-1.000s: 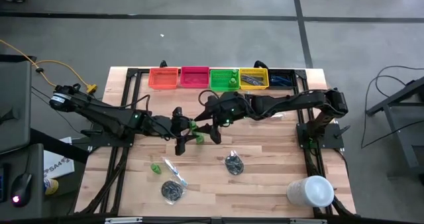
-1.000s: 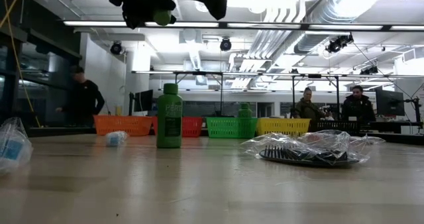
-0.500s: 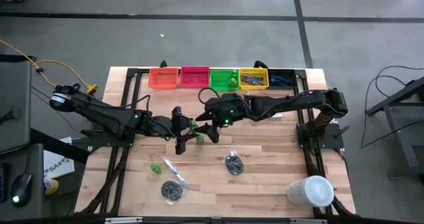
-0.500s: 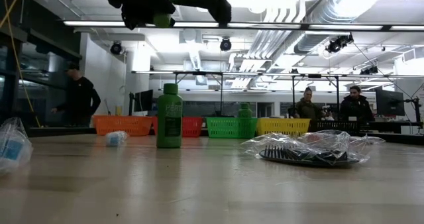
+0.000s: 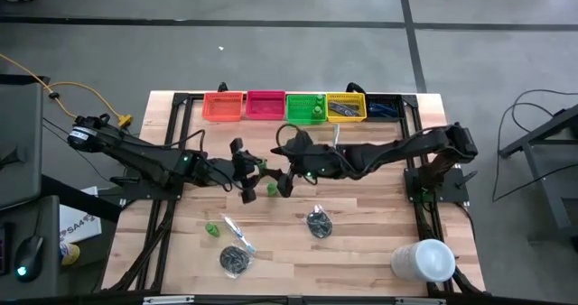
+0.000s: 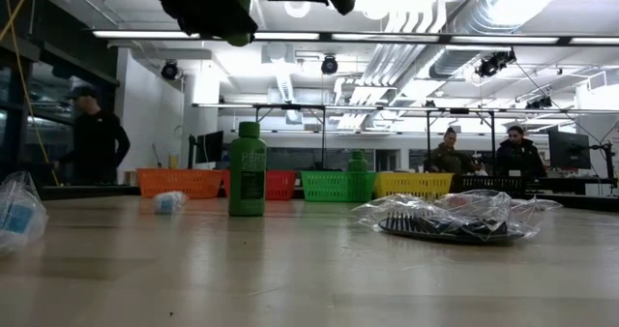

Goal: Pick & Place Travel size toiletries
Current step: Put the green shampoo into the green bin

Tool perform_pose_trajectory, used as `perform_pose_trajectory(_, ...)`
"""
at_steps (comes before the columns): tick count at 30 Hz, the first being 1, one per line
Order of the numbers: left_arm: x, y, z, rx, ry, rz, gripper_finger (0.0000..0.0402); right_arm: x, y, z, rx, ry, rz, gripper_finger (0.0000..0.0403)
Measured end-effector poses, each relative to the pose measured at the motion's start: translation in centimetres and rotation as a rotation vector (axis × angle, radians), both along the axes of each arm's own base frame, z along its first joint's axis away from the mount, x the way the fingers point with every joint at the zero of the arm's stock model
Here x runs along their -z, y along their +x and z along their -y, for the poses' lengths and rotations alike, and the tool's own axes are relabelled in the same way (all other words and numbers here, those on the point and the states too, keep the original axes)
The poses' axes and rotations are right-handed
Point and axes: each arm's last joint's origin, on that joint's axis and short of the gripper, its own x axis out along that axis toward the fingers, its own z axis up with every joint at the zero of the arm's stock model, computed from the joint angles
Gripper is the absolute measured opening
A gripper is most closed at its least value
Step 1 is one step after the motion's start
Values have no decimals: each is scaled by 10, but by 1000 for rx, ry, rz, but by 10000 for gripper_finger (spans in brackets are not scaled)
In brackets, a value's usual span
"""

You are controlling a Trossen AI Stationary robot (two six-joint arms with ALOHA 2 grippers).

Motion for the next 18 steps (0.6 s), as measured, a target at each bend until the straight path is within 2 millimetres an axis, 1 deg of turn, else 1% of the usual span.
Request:
perform_pose_trajectory(4,0,0,-1,-22,60,-11,169,4,6,-16,64,-156,30,301)
perform_pose_trajectory(7,0,0,-2,-23,89,-19,169,12,11,-22,120,-232,16,300)
perform_pose_trajectory(9,0,-1,-2,-26,107,-25,169,19,14,-23,139,-241,0,300)
perform_pose_trajectory(13,-1,0,-2,-17,135,-31,169,24,22,-24,145,-210,49,300)
perform_pose_trajectory(18,1,-1,-2,-4,171,-62,168,33,31,-25,179,-237,70,300)
